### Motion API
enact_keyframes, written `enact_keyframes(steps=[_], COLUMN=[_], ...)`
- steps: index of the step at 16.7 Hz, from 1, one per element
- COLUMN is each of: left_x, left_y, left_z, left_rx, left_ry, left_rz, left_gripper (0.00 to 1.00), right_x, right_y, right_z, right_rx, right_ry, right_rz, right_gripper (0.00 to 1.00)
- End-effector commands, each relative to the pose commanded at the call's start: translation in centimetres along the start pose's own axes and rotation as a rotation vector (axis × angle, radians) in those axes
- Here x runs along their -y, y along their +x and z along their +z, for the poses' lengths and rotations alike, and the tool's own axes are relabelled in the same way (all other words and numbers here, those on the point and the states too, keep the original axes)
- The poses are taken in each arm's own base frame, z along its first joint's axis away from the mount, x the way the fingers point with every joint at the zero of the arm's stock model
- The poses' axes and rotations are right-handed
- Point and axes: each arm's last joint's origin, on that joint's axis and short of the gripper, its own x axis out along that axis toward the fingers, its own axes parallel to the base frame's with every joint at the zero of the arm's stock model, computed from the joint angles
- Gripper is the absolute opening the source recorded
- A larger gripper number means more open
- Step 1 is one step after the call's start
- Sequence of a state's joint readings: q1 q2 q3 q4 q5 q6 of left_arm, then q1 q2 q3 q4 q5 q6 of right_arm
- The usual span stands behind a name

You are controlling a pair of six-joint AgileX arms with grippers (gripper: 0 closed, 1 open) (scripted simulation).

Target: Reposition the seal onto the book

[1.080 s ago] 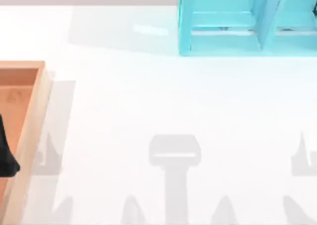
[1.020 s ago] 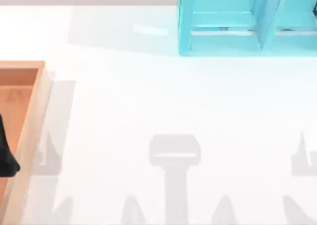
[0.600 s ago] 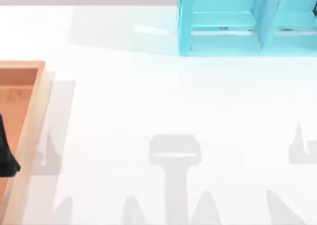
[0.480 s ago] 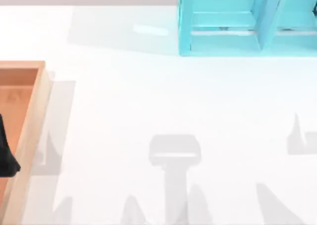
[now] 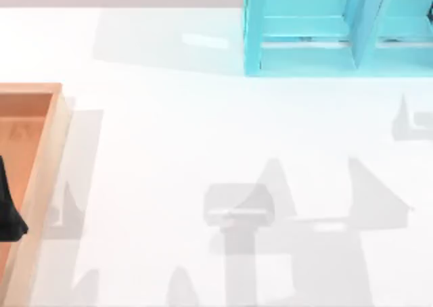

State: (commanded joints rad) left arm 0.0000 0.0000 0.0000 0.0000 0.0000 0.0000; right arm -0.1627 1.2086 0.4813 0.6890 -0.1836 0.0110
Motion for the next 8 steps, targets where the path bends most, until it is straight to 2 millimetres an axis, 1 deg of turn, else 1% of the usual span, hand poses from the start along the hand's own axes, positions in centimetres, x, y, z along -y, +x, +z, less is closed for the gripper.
enact_keyframes(steps=[2,4,6,8], left_x=[0.0,0.0,0.0,0.0], left_y=[0.0,0.0,0.0,0.0], left_z=[0.0,0.0,0.0,0.0], left_rx=[0.000,0.000,0.000,0.000], left_ry=[0.000,0.000,0.000,0.000], left_rz=[0.000,0.000,0.000,0.000], left_gripper=[1.00,1.00,1.00,1.00], right_x=[1.8,4.0,6.2,8.2], right_y=[3.6,6.7,9.1,10.6], right_z=[-1.3,-3.4,-6.0,-8.6], right_rx=[-0.014,-0.027,-0.039,-0.050], right_ry=[-0.001,-0.001,0.000,0.001], right_rz=[-0.005,-0.014,-0.026,-0.039], right_gripper=[1.00,1.00,1.00,1.00])
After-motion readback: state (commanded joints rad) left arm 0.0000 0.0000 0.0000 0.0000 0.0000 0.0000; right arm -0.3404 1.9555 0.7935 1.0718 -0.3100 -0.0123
